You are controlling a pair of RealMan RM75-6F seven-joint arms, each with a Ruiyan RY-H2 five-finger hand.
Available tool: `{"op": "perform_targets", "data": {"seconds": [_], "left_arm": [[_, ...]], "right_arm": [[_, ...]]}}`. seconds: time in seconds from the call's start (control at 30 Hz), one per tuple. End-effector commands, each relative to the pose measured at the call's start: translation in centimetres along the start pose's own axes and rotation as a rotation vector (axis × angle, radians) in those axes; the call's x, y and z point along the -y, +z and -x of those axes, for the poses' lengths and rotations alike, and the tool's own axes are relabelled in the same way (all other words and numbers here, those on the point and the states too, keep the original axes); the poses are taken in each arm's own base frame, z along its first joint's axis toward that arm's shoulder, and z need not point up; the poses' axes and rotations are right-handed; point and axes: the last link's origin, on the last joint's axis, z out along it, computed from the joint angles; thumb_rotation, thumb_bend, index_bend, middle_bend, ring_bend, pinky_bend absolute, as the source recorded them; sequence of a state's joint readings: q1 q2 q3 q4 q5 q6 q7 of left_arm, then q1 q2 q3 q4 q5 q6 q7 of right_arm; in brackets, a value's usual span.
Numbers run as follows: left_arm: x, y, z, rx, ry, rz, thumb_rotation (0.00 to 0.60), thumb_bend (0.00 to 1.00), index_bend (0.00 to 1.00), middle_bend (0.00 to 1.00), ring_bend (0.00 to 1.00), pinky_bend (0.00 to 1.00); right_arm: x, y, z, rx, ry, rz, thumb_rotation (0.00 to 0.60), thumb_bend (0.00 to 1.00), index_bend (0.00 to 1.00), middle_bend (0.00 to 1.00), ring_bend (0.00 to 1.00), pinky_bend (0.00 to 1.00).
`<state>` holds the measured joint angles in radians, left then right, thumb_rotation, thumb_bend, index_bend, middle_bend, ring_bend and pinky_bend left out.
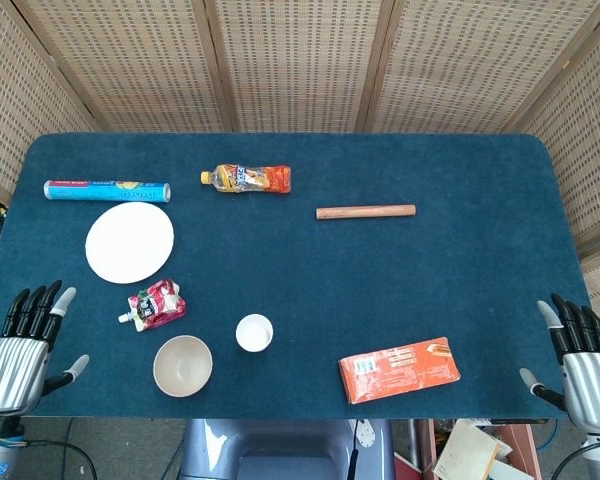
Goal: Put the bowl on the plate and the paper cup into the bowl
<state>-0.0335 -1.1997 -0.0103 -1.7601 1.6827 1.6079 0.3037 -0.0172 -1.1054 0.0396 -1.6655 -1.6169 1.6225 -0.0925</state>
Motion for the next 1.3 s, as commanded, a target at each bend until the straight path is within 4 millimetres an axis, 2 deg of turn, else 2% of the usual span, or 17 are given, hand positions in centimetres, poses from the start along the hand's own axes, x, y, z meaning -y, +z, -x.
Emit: {"op": "perform_targets", "data": {"seconds": [0.03,0.6,0.7,0.8,0.97,1.3], "left_arm": [[0.0,0.1,0.0,0.002,0.000,0.000,0.600,0.16,0.00,0.00,0.00,0.00],[-0.6,-0.1,0.0,0.001,-0.004,0.034,0.600,0.16,0.00,0.00,0.00,0.00],[-0.7,-0.4,0.1,0.015,-0.023,0.070,0.600,0.17,0.05,0.00,0.00,0.00],[-0.4,-0.9,0.1,0.044,-0.052,0.125,0.600,0.18,0.15,0.00,0.00,0.00],[0.7,-2.0,0.0,0.076,-0.083,0.191,0.600,0.19,0.28,0.00,0.00,0.00],[3.4,-3.5,2.3,0.148,-0.011,0.202,0.600,0.20,0.32,0.00,0.00,0.00]], "right_arm": [[-0.1,0.0,0.0,0.003,0.000,0.004,0.600,0.17,0.00,0.00,0.00,0.00],[-0.5,0.0,-0.1,-0.003,0.005,0.017,0.600,0.17,0.00,0.00,0.00,0.00],[-0.6,0.0,-0.1,-0.004,0.007,0.023,0.600,0.17,0.00,0.00,0.00,0.00],[-0.6,0.1,-0.1,-0.006,0.008,0.021,0.600,0.17,0.00,0.00,0.00,0.00],[-0.6,0.0,-0.1,-0.006,0.008,0.020,0.600,0.17,0.00,0.00,0.00,0.00],[-0.5,0.0,-0.1,-0.005,0.009,0.018,0.600,0.17,0.00,0.00,0.00,0.00]]}}
